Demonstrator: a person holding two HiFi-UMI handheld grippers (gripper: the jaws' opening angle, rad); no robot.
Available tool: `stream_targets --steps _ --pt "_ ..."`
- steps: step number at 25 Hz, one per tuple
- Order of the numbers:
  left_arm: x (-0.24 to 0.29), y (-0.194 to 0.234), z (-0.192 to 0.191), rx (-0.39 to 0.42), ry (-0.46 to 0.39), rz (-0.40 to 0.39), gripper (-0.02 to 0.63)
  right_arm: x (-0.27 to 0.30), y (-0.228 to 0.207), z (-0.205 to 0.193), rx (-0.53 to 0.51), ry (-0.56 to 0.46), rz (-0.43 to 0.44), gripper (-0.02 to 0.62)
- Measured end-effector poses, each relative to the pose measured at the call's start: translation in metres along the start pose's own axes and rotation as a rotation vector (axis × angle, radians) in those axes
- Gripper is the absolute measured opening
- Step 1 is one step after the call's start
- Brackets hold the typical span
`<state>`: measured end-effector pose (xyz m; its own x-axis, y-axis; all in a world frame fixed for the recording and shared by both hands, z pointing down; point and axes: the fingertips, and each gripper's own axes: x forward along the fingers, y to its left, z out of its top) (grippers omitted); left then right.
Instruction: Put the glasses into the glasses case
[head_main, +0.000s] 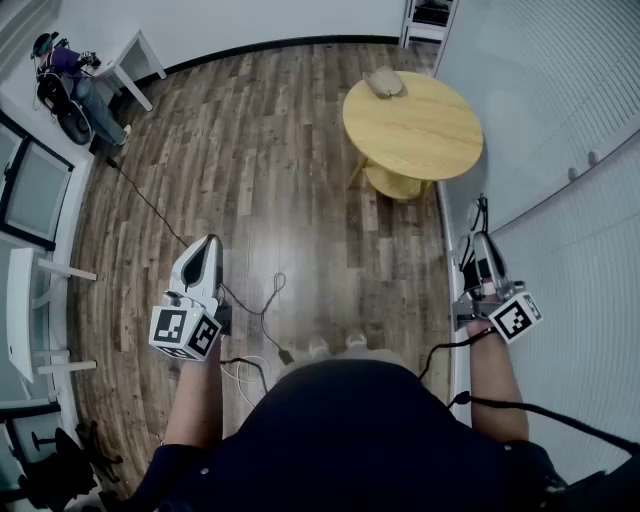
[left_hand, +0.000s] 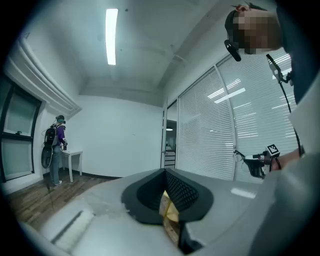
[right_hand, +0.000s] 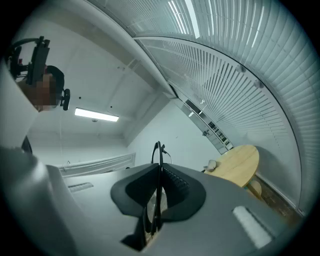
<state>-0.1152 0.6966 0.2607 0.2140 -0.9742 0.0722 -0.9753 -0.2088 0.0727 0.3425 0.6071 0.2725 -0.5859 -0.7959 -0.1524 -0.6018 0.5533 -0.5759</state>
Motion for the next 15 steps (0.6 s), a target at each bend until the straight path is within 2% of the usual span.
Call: stream_targets --steps 10,15 --pt "0.019 -0.018 0.009 0.024 -0.011 0.006 0.005 0.016 -0.001 0.011 -0.024 0.043 0.052 0.029" --pt "0.027 -0.043 -0.015 0.004 0.019 -0.003 0.005 0.02 -0.023 0.011 -0.046 0.042 0.063 0.029"
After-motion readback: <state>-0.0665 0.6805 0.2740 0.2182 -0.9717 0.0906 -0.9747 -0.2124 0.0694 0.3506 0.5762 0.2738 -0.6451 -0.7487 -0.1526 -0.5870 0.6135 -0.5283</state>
